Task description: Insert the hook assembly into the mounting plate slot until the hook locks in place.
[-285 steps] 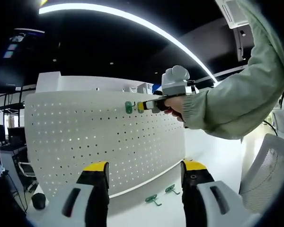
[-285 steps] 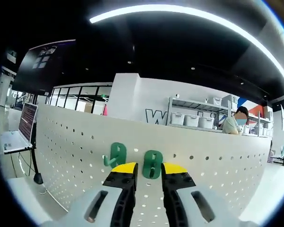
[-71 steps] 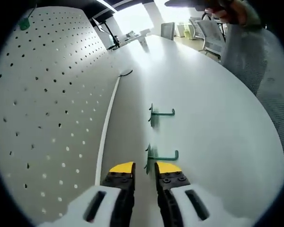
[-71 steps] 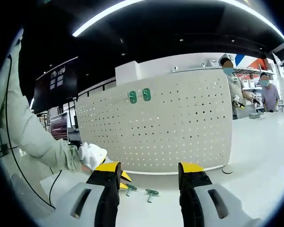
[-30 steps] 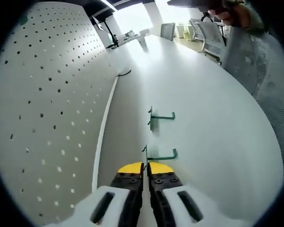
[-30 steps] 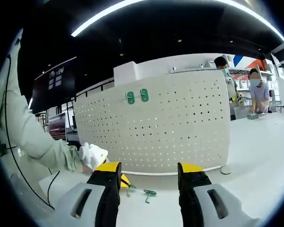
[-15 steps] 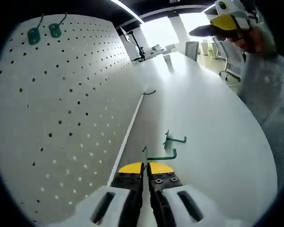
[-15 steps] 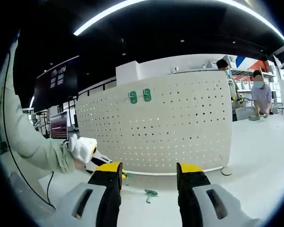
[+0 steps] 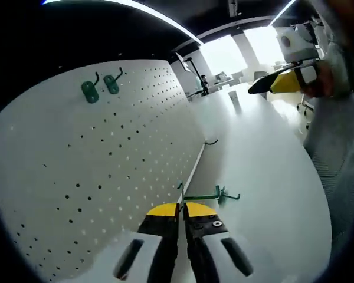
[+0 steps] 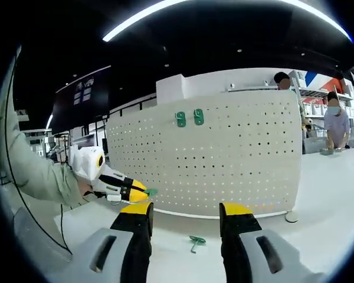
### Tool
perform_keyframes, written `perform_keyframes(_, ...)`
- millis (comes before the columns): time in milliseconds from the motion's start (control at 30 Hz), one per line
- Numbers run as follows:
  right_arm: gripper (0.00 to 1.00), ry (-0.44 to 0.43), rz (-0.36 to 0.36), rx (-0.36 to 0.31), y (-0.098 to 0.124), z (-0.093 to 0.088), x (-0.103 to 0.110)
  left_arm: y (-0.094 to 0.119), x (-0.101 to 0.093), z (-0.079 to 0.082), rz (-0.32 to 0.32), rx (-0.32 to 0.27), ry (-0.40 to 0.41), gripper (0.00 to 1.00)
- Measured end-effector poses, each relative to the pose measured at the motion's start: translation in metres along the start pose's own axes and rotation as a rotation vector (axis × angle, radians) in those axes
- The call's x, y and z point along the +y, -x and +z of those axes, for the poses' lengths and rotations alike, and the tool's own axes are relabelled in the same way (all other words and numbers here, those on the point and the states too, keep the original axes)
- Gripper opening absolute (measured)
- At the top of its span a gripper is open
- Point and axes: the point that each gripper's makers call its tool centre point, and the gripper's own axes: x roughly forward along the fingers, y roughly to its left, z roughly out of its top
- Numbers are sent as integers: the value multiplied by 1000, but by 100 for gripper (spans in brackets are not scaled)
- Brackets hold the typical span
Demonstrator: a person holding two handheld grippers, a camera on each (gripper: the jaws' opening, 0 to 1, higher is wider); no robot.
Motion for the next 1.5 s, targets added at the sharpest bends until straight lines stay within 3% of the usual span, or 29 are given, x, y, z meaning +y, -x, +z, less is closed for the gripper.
perform_keyframes(333,42,12,45,2,0,0,11,37,7,34,125,-93,84,3)
perform_keyframes(433,42,11,58,2,0,0,15,46,10,44,164,-145,193,3)
perform_keyframes(533,42,12,70,5,0,-1,17,56,12,56,206,-200,242,3)
perform_keyframes(667,42,19,81,6,-1,-1,21,65,10,64,227,-227,244,3)
perform_keyframes(1000,42,36,104,18,-1,-3,27,89,5,69,317,-297,286,3)
perform_keyframes(1500,39,58,137,48,-1,-9,37,108,-10,50,383,-337,413,3)
